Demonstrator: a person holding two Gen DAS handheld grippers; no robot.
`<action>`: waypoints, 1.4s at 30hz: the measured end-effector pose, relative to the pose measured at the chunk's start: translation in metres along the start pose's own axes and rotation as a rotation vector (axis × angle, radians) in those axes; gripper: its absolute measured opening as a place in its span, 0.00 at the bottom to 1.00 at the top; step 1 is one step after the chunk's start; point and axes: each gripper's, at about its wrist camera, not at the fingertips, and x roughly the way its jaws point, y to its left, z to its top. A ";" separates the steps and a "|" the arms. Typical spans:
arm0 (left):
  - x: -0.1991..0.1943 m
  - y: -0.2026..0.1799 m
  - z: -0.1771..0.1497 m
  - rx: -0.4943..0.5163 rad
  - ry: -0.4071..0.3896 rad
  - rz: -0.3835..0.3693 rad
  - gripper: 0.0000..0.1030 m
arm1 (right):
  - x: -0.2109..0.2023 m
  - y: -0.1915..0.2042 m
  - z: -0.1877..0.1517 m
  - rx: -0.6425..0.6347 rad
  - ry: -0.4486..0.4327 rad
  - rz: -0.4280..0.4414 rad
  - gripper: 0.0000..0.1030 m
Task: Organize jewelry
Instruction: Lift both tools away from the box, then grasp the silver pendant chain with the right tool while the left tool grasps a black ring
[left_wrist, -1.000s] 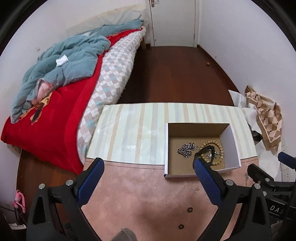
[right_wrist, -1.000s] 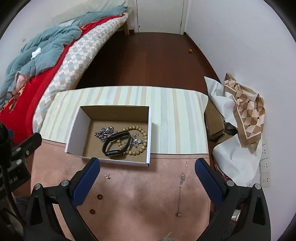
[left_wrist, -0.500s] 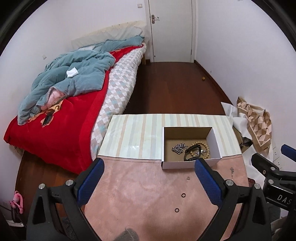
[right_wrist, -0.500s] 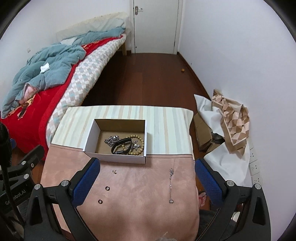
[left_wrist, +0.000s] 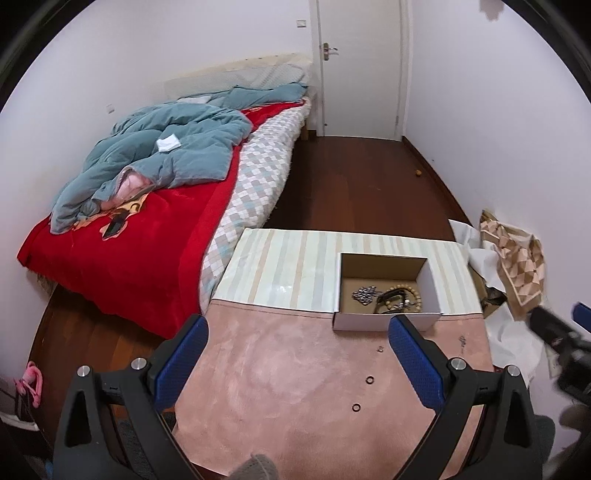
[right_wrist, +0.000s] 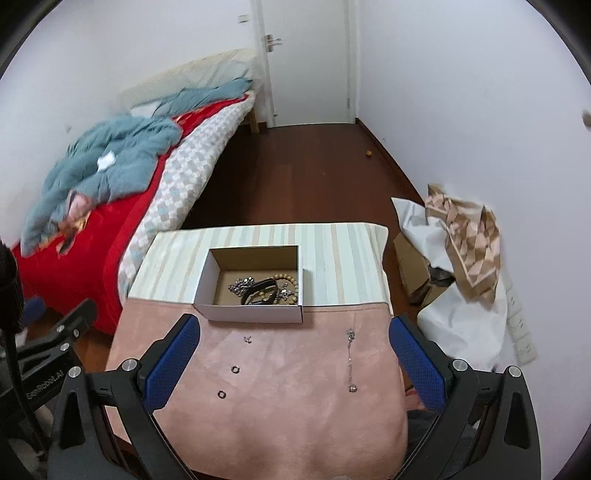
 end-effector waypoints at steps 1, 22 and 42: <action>0.006 0.001 -0.004 -0.002 0.006 0.002 0.97 | 0.003 -0.008 -0.002 0.024 0.001 0.002 1.00; 0.149 -0.010 -0.112 0.078 0.355 0.092 0.97 | 0.203 -0.098 -0.142 0.119 0.304 -0.122 0.53; 0.163 -0.070 -0.153 0.134 0.418 -0.076 0.80 | 0.190 -0.084 -0.153 0.079 0.284 -0.121 0.12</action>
